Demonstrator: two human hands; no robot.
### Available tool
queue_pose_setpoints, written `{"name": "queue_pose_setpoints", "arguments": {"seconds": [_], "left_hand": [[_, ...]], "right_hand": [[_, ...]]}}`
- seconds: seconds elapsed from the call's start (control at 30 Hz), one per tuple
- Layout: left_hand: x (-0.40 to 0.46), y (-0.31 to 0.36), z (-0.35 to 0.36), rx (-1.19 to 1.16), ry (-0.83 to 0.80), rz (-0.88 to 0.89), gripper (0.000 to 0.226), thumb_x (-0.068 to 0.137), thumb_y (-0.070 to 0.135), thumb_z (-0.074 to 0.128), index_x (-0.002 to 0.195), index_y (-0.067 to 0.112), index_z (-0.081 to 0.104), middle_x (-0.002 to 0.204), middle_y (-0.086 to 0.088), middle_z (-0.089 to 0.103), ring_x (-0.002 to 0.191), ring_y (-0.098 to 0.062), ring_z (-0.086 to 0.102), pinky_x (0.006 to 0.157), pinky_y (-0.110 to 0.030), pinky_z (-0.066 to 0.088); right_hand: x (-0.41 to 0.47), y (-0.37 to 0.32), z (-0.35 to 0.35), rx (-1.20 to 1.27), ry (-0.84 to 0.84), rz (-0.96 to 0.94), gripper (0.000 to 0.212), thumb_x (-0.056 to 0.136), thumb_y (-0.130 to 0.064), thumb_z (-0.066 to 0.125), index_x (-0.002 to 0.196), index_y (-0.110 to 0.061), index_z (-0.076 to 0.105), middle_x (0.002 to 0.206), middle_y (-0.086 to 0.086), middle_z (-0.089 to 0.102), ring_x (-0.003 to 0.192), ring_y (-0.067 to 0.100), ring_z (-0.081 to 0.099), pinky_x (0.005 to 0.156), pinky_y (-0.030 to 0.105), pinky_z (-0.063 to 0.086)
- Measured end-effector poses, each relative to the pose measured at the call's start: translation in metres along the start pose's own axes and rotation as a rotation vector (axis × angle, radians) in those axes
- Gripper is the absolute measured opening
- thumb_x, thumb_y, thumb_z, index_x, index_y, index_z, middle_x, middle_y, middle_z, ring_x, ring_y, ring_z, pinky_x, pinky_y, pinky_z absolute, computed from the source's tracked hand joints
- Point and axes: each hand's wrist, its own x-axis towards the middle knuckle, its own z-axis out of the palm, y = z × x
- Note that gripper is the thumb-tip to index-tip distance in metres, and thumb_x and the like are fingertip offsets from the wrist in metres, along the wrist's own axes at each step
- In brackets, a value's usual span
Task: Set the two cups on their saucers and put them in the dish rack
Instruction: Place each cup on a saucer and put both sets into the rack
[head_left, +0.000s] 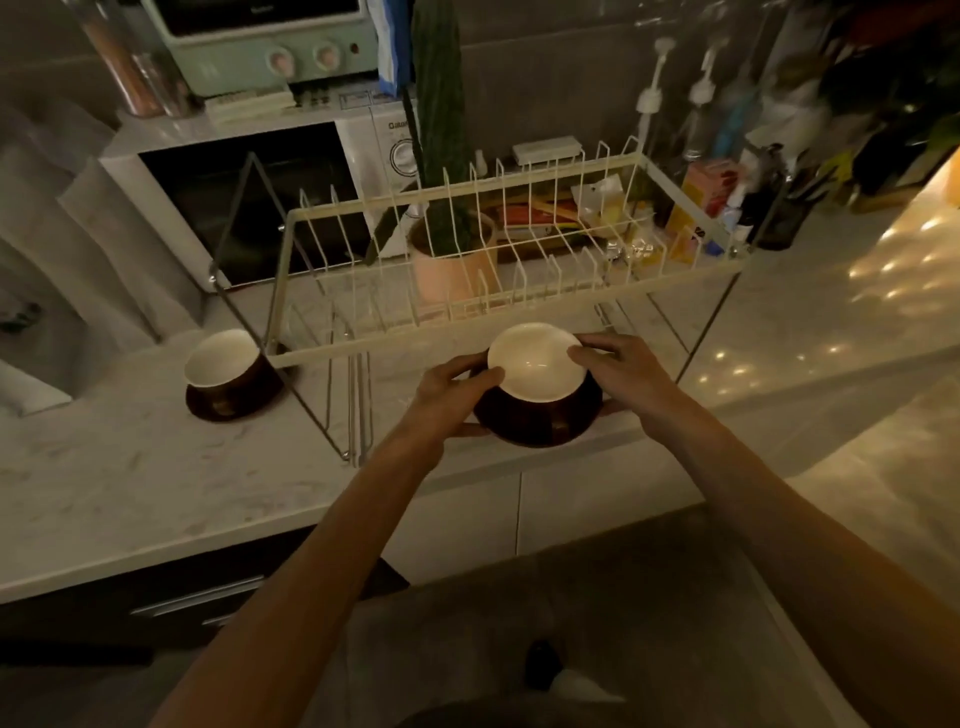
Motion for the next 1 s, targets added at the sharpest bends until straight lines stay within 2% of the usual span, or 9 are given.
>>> {"name": "queue_pose_setpoints", "arguments": {"seconds": [0.17, 0.3, 0.43, 0.5, 0.6, 0.67, 0.77, 0.87, 1.0], "left_hand": [[0.032, 0.007, 0.021, -0.017, 0.031, -0.020, 0.032, 0.084, 0.026, 0.071, 0.115, 0.027, 0.066, 0.106, -0.001, 0.067, 0.098, -0.018, 0.065, 0.058, -0.029, 0.060], [0.053, 0.010, 0.032, -0.034, 0.049, -0.045, 0.022, 0.082, 0.026, 0.073, 0.102, 0.026, 0.066, 0.108, -0.003, 0.068, 0.099, -0.019, 0.065, 0.057, -0.028, 0.059], [0.066, 0.014, 0.042, -0.025, 0.002, -0.003, 0.016, 0.079, 0.040, 0.074, 0.093, 0.035, 0.068, 0.099, 0.007, 0.072, 0.093, -0.013, 0.068, 0.056, -0.026, 0.058], [0.072, 0.015, 0.046, -0.017, -0.011, 0.016, 0.019, 0.082, 0.039, 0.072, 0.100, 0.034, 0.070, 0.103, 0.005, 0.073, 0.097, -0.016, 0.069, 0.060, -0.030, 0.060], [0.081, 0.015, 0.050, -0.003, 0.000, 0.019, 0.032, 0.089, 0.030, 0.066, 0.120, 0.022, 0.066, 0.116, -0.006, 0.070, 0.105, -0.023, 0.066, 0.071, -0.040, 0.062], [0.084, 0.015, 0.052, 0.001, -0.006, 0.034, 0.036, 0.091, 0.027, 0.063, 0.126, 0.017, 0.062, 0.119, -0.009, 0.068, 0.108, -0.026, 0.065, 0.074, -0.041, 0.061], [0.088, 0.013, 0.053, -0.017, -0.021, 0.072, 0.036, 0.093, 0.023, 0.062, 0.127, 0.012, 0.061, 0.119, -0.013, 0.068, 0.106, -0.028, 0.066, 0.077, -0.044, 0.060], [0.090, 0.012, 0.053, -0.018, -0.029, 0.089, 0.036, 0.093, 0.021, 0.062, 0.126, 0.010, 0.061, 0.117, -0.013, 0.068, 0.102, -0.026, 0.068, 0.079, -0.045, 0.060], [0.094, 0.009, 0.054, -0.043, -0.033, 0.102, 0.033, 0.091, 0.019, 0.065, 0.122, 0.010, 0.063, 0.113, -0.013, 0.070, 0.094, -0.021, 0.070, 0.070, -0.038, 0.062]], "right_hand": [[0.034, 0.007, -0.010, 0.004, 0.027, 0.001, 0.027, 0.090, -0.029, 0.059, 0.115, -0.027, 0.069, 0.089, -0.024, 0.060, 0.092, 0.013, 0.061, 0.076, 0.035, 0.057], [0.057, 0.012, -0.014, -0.042, 0.060, 0.006, 0.023, 0.089, -0.033, 0.058, 0.108, -0.025, 0.070, 0.095, -0.012, 0.065, 0.098, 0.017, 0.060, 0.089, 0.043, 0.055], [0.072, 0.014, -0.020, -0.067, 0.096, 0.008, 0.031, 0.087, -0.042, 0.058, 0.112, -0.026, 0.067, 0.101, -0.008, 0.064, 0.100, 0.019, 0.060, 0.091, 0.049, 0.054], [0.078, 0.016, -0.022, -0.063, 0.098, 0.019, 0.031, 0.087, -0.044, 0.058, 0.108, -0.024, 0.068, 0.101, -0.004, 0.067, 0.104, 0.024, 0.063, 0.089, 0.049, 0.055], [0.087, 0.019, -0.024, -0.095, 0.090, 0.010, 0.025, 0.089, -0.038, 0.054, 0.094, -0.018, 0.069, 0.095, 0.006, 0.072, 0.098, 0.029, 0.066, 0.084, 0.050, 0.055], [0.088, 0.019, -0.025, -0.100, 0.088, -0.020, 0.025, 0.091, -0.034, 0.053, 0.097, -0.015, 0.069, 0.099, 0.010, 0.072, 0.099, 0.030, 0.066, 0.087, 0.051, 0.054], [0.090, 0.019, -0.026, -0.116, 0.088, -0.105, 0.022, 0.093, -0.022, 0.054, 0.102, -0.007, 0.068, 0.103, 0.014, 0.071, 0.104, 0.032, 0.064, 0.094, 0.051, 0.049], [0.091, 0.018, -0.027, -0.085, 0.089, -0.080, 0.016, 0.095, -0.015, 0.054, 0.101, -0.007, 0.067, 0.095, 0.010, 0.066, 0.104, 0.033, 0.063, 0.094, 0.048, 0.049], [0.094, 0.018, -0.025, -0.137, 0.108, -0.105, 0.022, 0.097, -0.016, 0.052, 0.105, -0.001, 0.065, 0.106, 0.020, 0.068, 0.108, 0.036, 0.062, 0.096, 0.048, 0.048]]}}
